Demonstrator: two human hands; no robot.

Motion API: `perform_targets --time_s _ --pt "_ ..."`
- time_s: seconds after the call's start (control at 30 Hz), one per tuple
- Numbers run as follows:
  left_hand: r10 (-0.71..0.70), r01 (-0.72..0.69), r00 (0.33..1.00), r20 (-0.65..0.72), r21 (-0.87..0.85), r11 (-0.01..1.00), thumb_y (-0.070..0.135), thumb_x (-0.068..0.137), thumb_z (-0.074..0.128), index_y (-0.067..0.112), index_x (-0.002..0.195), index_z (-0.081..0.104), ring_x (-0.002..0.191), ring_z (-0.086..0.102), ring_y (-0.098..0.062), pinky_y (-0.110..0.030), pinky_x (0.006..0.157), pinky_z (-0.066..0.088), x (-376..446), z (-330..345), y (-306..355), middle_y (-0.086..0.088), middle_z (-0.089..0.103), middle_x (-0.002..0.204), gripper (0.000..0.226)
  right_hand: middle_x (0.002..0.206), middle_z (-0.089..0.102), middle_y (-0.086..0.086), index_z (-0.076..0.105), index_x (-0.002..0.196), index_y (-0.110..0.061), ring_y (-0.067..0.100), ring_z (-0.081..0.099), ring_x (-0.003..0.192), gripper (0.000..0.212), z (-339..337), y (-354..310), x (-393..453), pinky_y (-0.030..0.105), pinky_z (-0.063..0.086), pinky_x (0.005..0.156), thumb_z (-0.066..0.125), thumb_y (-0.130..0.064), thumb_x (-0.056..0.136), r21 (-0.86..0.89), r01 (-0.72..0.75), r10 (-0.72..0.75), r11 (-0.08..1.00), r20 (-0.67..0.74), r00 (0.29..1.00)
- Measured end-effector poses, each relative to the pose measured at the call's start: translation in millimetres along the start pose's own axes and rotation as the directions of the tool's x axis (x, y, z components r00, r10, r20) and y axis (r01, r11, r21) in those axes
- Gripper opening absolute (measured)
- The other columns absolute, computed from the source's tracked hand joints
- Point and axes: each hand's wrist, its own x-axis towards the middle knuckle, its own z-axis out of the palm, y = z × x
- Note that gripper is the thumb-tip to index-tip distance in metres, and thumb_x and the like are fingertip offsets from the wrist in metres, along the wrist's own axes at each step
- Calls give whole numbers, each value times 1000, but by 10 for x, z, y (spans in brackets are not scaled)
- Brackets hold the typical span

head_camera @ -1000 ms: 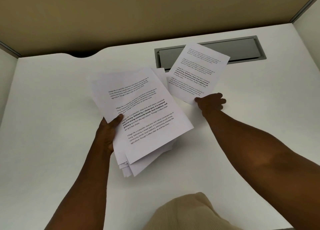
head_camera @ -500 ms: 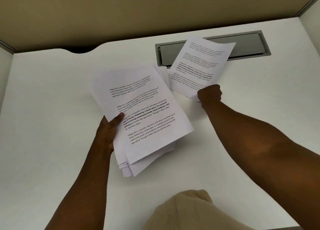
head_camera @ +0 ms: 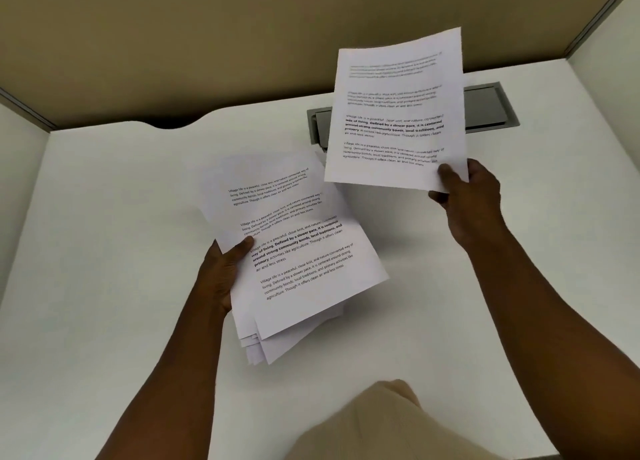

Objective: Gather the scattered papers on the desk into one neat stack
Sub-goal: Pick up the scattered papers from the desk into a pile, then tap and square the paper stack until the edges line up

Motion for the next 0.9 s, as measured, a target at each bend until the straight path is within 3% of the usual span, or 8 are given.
perform_targets --time_s 0.17,0.23,0.37,0.57,0.63,0.7,0.77,0.9 --pt "-5 5 1000 3 1 1000 0 91 60 15 134 55 107 68 -29 -47 85 58 -165 171 5 -13 67 126 46 111 69 3 62 107 -17 17 66 95 14 12 -32 -587 23 54 65 58 -14 95 12 -96 91 995 210 973" --pt "5 -4 1000 30 -16 1000 5 91 62 14 136 55 115 65 -32 -54 95 52 -206 193 -7 -13 66 129 47 107 69 2 62 109 -14 18 66 91 16 49 24 -786 22 54 62 59 -14 94 -76 -97 112 992 229 967" --pt "26 -24 997 73 -21 999 36 90 68 21 139 55 129 55 -32 -59 111 36 -316 228 -31 -11 59 139 53 102 68 1 62 108 -16 17 66 87 16 62 180 -1065 23 54 59 61 -14 92 -216 -86 147 972 285 947" --pt "-134 139 987 87 -45 989 76 77 45 25 135 57 118 64 -31 -52 94 54 -479 310 -33 -10 66 130 78 100 68 2 62 107 -14 16 66 84 15 28 403 -1239 22 55 57 62 -13 92 -331 -113 230 937 341 911" --pt "-140 153 982 127 -97 983 62 88 45 21 132 58 112 67 -31 -48 86 59 -522 291 -89 -12 69 124 62 104 68 3 61 107 -15 16 66 85 15 21 523 -1261 23 56 57 62 -13 92 -363 -140 274 921 347 897" --pt "-119 132 987 106 -124 983 30 98 53 15 135 56 111 67 -32 -48 83 59 -553 248 -162 -15 68 125 41 106 67 2 60 108 -15 14 65 87 16 8 661 -1256 24 57 60 62 -16 92 -435 -177 353 883 364 862" --pt "-143 152 987 79 -118 981 11 95 58 12 137 55 107 68 -33 -48 81 59 -559 173 -236 -18 66 127 42 103 65 -1 60 108 -15 11 63 87 21 -29 787 -1233 25 57 64 64 -24 91 -575 -189 462 796 375 804" --pt "-280 283 959 38 -143 948 17 87 64 8 133 58 98 70 -32 -44 73 60 -620 135 -275 -19 67 124 47 105 61 5 59 110 -9 16 57 88 57 -138 978 -1153 28 50 79 69 -55 77 -606 -381 663 698 348 662"
